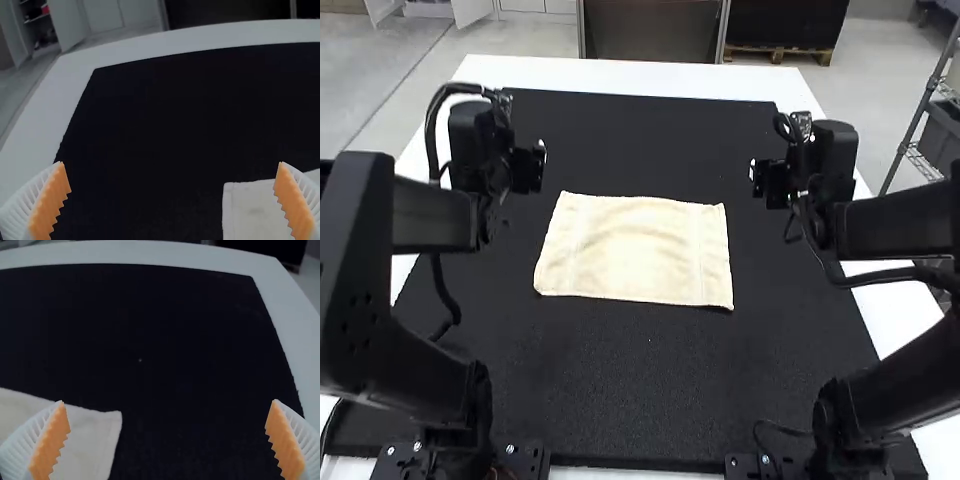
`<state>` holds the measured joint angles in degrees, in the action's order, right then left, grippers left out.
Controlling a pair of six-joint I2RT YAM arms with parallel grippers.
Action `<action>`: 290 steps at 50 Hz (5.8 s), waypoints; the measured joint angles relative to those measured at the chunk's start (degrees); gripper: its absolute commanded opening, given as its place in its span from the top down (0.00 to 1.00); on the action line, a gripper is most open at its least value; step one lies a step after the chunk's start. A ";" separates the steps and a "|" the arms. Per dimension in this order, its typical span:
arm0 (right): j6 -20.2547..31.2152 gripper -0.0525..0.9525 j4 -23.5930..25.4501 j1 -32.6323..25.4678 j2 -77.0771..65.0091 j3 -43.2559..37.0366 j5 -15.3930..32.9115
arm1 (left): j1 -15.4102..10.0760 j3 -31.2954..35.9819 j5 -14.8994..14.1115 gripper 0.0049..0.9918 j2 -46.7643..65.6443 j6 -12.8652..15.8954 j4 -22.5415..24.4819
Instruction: Fold the towel.
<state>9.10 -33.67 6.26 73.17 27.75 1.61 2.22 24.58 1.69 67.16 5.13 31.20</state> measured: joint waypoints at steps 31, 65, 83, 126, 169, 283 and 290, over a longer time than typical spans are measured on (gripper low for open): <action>0.61 0.05 -4.92 0.00 6.97 -0.44 -4.13 | 0.04 9.14 -12.59 0.03 17.44 -9.01 -13.38; 0.59 0.05 -7.37 0.00 18.47 3.78 -5.90 | 0.02 18.05 -11.08 0.03 37.07 -9.11 -6.88; 0.48 0.05 -7.39 0.04 29.40 8.63 -8.52 | 0.02 21.53 -10.69 0.03 41.03 -7.08 -5.90; -1.62 0.05 -0.72 2.14 40.94 21.73 -12.70 | 0.02 27.76 -11.91 0.03 45.92 -2.12 -6.99; -2.05 0.05 1.18 2.25 47.32 27.65 -14.29 | 0.02 32.94 -12.24 0.04 52.22 -1.90 -7.34; -5.55 0.97 0.59 1.79 50.84 30.80 -15.82 | 0.04 32.94 -15.19 0.98 54.45 -1.22 -6.43; -6.73 0.97 0.81 1.31 50.18 30.80 -17.00 | 0.02 32.94 -15.50 0.98 54.23 -1.22 -6.60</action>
<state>2.37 -32.86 7.57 123.35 58.54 -15.40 2.24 57.52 -13.80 121.38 3.90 24.60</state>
